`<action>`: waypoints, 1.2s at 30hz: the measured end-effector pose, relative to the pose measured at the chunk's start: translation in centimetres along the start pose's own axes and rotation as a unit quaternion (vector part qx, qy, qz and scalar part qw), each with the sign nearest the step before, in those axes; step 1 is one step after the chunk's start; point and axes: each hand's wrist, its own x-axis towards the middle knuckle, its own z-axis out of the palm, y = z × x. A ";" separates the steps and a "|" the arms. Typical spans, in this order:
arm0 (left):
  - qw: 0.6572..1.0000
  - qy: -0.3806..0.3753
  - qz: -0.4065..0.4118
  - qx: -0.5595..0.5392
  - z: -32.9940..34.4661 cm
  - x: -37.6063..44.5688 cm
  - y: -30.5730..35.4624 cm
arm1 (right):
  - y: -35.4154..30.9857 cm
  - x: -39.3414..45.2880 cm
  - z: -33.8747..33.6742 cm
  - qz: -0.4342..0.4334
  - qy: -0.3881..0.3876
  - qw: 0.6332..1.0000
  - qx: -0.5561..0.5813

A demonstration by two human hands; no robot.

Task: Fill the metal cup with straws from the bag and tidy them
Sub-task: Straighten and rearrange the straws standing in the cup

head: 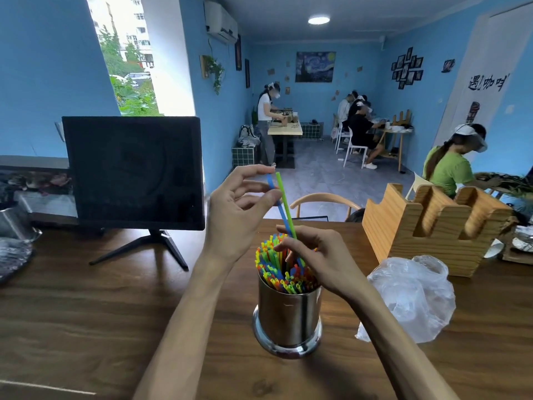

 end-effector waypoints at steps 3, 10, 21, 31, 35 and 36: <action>1.000 -0.018 0.001 0.003 -0.1 -0.4 -0.1 | -0.2 -0.2 -0.6 0.010 -0.032 0.999 -0.008; 0.999 -0.007 0.023 0.047 0.3 -1.0 -0.2 | -0.8 -0.4 -0.7 0.012 -0.067 0.997 -0.028; 0.983 0.164 0.021 -0.079 -0.9 -0.7 -0.1 | 0.1 -1.2 -1.5 0.047 0.005 0.997 0.067; 0.968 0.238 0.028 -0.071 -1.2 -1.1 -1.4 | 0.1 -2.1 -2.0 0.056 0.018 0.998 0.019; 0.972 0.222 0.044 -0.060 -0.6 -1.1 -1.1 | 0.1 -2.1 -1.7 0.051 0.078 0.993 -0.068; 0.975 0.213 0.047 -0.054 -0.4 -1.1 -1.1 | 0.2 -2.0 -1.6 0.053 0.080 0.992 -0.083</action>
